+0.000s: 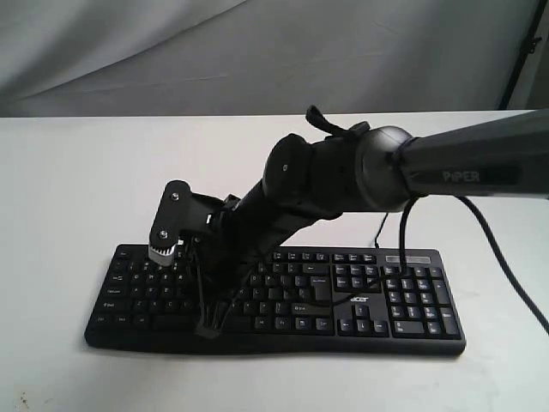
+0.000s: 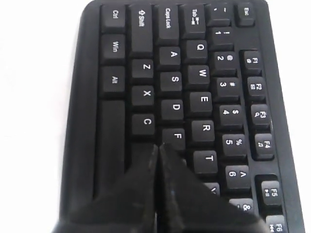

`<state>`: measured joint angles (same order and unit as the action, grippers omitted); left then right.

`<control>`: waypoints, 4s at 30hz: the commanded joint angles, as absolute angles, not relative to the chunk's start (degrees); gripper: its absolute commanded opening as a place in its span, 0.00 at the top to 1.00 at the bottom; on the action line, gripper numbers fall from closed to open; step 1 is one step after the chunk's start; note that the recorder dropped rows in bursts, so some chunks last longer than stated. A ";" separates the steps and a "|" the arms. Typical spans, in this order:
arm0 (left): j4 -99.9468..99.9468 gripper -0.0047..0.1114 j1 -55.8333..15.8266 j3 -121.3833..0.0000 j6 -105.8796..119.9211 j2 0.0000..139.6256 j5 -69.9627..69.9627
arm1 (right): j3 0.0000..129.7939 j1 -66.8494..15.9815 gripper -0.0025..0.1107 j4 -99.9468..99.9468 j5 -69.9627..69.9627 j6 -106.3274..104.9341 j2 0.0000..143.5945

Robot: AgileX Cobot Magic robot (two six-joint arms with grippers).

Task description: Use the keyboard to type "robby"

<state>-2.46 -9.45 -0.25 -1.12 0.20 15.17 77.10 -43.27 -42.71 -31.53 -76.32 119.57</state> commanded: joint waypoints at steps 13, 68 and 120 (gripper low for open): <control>-2.74 0.96 -9.82 0.00 -1.28 0.00 14.86 | 77.48 -43.37 0.98 -42.58 -32.16 -75.83 121.70; -2.74 0.96 -9.82 0.00 -1.28 0.00 14.86 | 82.15 -39.23 0.98 -39.60 -35.26 -74.66 122.87; -2.74 0.96 -9.82 0.00 -1.28 0.00 14.86 | 82.15 -39.33 0.98 -43.22 -33.43 -79.67 124.39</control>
<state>-2.46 -9.45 -0.25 -1.12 0.20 15.17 81.72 -39.47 -42.84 -33.05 -79.34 124.45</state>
